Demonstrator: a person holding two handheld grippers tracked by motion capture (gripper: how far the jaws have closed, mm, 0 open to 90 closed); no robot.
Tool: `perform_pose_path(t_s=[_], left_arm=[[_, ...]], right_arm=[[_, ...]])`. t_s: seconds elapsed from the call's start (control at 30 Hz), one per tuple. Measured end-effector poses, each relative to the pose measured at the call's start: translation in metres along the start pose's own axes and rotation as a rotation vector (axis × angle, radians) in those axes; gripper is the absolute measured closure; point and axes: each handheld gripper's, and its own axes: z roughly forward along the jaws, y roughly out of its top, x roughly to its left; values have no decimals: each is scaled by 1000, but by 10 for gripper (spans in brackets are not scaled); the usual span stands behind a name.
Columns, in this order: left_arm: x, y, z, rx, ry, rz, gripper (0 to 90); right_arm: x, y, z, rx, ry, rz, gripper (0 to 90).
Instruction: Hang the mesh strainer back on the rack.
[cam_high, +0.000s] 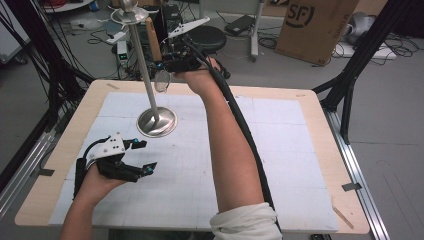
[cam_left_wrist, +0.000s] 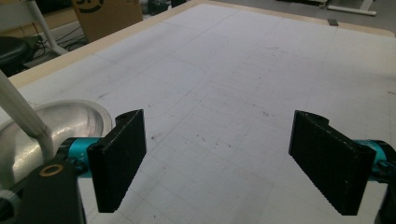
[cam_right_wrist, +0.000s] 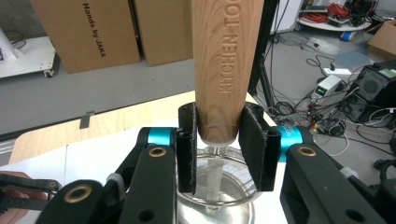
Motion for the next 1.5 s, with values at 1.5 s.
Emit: perform_pose_path(t_s=[1.5], left_arm=[[-5,0,8,38,-11,18,196]], right_arm=[[19,-36,-75,11,-34,-5,371]])
